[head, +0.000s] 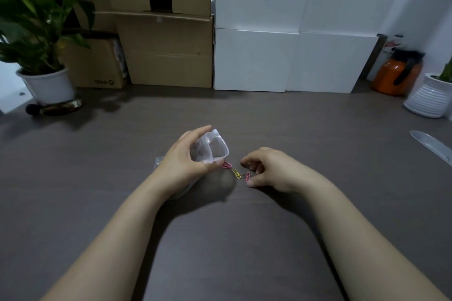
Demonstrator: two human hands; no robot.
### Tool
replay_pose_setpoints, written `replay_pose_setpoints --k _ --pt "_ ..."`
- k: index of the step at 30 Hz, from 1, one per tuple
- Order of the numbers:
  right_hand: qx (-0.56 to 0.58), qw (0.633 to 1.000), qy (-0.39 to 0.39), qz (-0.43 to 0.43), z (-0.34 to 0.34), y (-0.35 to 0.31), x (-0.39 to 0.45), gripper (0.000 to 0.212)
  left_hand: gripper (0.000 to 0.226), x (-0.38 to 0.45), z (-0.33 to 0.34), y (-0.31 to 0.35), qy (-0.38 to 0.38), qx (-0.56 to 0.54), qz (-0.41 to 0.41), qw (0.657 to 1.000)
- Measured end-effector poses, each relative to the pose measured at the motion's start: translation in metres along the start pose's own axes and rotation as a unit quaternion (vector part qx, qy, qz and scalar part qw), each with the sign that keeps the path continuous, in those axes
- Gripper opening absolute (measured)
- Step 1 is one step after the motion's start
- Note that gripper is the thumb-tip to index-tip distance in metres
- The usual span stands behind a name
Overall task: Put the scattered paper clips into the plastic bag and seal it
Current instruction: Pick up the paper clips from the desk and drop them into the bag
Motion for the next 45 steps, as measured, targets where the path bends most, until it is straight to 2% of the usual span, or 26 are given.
replay_pose_setpoints --k 5,11,17,21,26,32,38,40,45 --pt "-0.004 1.000 -0.004 -0.017 0.003 -0.007 0.019 0.050 0.068 0.000 0.001 -0.001 -0.004 -0.007 0.001 1.000" --pt "-0.009 0.998 -0.017 -0.057 0.005 -0.015 0.035 0.034 0.069 0.002 0.001 0.000 -0.003 -0.009 0.002 1.000" --pt "0.027 0.996 0.024 -0.084 0.011 -0.018 0.036 0.029 0.071 0.001 0.000 0.000 -0.009 -0.021 -0.001 1.000" --pt "0.046 0.993 0.069 -0.088 0.015 -0.018 0.026 0.018 0.070 0.002 0.000 -0.003 -0.005 -0.018 0.002 1.000" --pt "-0.017 0.994 0.075 -0.083 0.019 -0.020 0.020 0.013 0.070 0.003 0.001 -0.006 -0.007 -0.019 0.002 1.000" --pt "-0.134 0.987 0.042 -0.078 0.025 -0.028 0.019 0.026 0.070 0.005 0.000 -0.007 -0.012 -0.008 0.011 1.000" --pt "-0.166 0.983 0.044 -0.060 0.025 -0.022 0.009 0.028 0.070 0.005 0.003 -0.009 -0.020 0.009 0.025 0.999" --pt "-0.142 0.987 0.052 -0.049 0.022 -0.018 0.006 0.027 0.070 0.006 0.004 -0.010 -0.022 0.012 0.028 0.999" --pt "0.015 0.989 0.148 0.015 0.000 0.003 0.000 0.017 0.070 0.007 0.003 -0.012 -0.024 0.018 0.036 0.999"
Point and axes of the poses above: each hand's wrist, its own x-axis towards the middle knuckle, its own z-axis out of the palm, y = z × x, the point moved 5 cm from there along x, towards the middle knuckle, and after that the axes turned 10 degrees about -z, right-handed, at the moved point
